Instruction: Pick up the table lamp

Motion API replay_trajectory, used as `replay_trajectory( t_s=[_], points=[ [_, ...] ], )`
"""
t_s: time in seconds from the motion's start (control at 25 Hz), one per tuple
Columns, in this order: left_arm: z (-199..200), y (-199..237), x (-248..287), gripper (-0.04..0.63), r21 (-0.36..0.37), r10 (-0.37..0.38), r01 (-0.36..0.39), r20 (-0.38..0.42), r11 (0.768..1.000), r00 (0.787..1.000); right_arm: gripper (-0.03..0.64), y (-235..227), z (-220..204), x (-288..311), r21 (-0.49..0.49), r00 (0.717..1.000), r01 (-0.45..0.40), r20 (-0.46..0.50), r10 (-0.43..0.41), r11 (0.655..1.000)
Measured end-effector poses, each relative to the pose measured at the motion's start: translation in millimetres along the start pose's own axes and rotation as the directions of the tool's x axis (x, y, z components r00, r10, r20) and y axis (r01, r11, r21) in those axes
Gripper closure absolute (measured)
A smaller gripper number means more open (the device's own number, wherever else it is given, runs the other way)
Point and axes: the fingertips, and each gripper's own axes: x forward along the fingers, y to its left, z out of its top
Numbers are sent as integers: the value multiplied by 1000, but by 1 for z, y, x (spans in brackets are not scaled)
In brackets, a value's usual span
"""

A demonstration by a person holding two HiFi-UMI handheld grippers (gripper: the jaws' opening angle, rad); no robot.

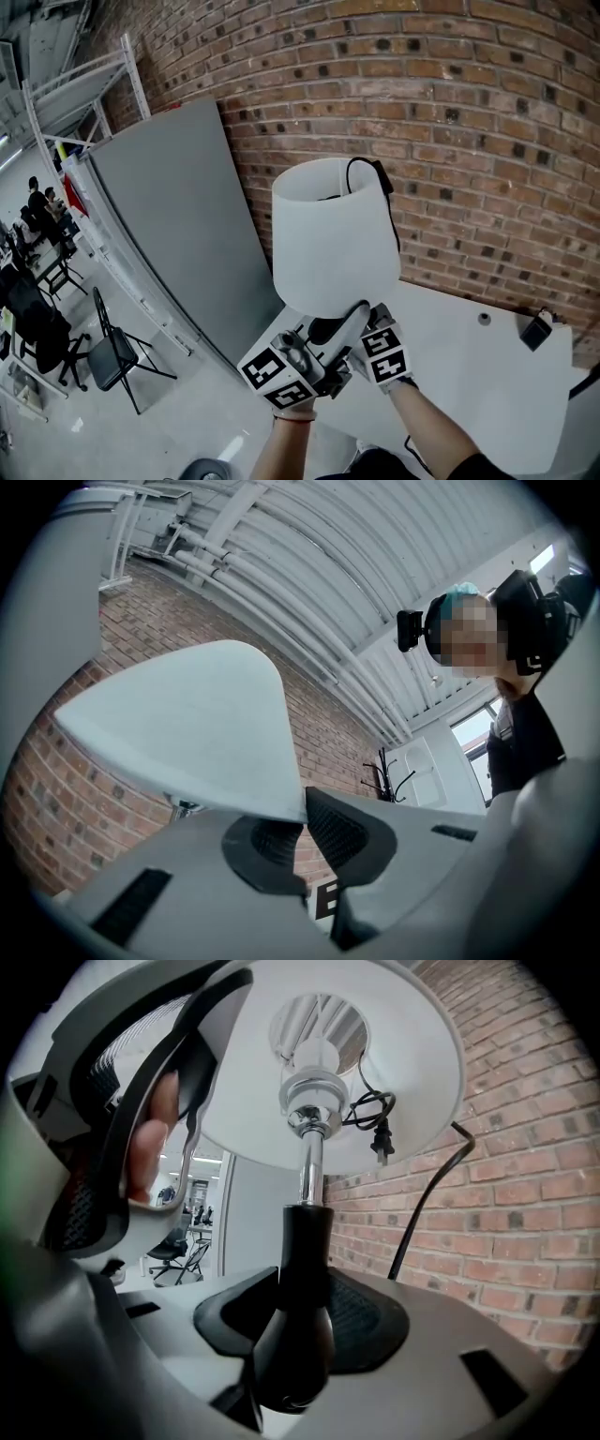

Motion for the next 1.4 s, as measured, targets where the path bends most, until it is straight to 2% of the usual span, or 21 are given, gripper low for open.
replay_trajectory(
  t_s=[0.68, 1.4],
  points=[
    [34, -73, 5, 578, 42, -58, 57, 10, 997, 998, 460, 20, 40, -64, -37, 997, 52, 65, -50, 998],
    [22, -115, 22, 578, 39, -79, 79, 6, 996, 997, 459, 11, 35, -110, -39, 994, 75, 86, -71, 996]
  ],
)
